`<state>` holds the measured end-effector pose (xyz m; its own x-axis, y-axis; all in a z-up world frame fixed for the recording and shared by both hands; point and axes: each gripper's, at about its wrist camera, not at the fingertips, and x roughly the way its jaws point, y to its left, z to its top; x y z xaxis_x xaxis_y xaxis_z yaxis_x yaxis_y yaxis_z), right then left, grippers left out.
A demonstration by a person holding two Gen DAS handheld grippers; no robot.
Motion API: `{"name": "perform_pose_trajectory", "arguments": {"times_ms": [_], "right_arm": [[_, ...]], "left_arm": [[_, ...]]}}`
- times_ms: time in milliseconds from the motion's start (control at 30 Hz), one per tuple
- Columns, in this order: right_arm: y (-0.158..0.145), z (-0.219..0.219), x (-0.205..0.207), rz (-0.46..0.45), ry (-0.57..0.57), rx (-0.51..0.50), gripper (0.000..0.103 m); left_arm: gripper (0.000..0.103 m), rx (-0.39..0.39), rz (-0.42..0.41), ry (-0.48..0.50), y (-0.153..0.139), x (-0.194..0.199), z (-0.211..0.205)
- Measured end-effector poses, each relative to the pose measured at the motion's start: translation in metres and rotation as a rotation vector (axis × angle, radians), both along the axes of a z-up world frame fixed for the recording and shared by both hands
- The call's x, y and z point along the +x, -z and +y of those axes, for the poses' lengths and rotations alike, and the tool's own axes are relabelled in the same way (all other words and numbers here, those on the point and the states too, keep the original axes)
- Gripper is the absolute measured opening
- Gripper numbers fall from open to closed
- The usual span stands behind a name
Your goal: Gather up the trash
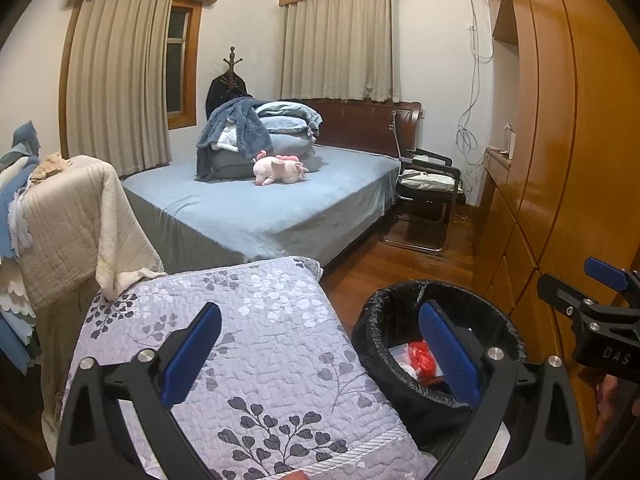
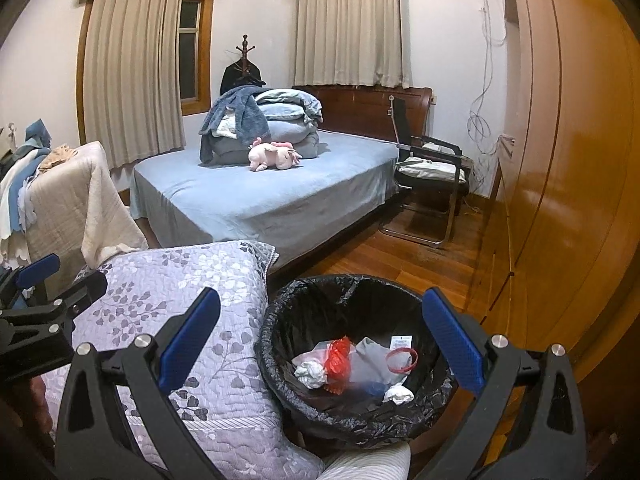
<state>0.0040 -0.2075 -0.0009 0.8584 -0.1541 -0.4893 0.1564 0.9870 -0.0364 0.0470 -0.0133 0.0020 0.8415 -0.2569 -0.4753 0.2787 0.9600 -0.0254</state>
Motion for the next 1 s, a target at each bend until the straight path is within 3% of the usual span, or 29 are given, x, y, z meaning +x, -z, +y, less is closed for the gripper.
{"name": "perform_pose_trajectory", "arguments": {"times_ms": [1000], "right_arm": [[0.0018, 0.0019, 0.0034, -0.003, -0.006, -0.007, 0.098]], "left_arm": [[0.097, 0.005, 0.002, -0.002, -0.0003, -0.0007, 0.0004]]}}
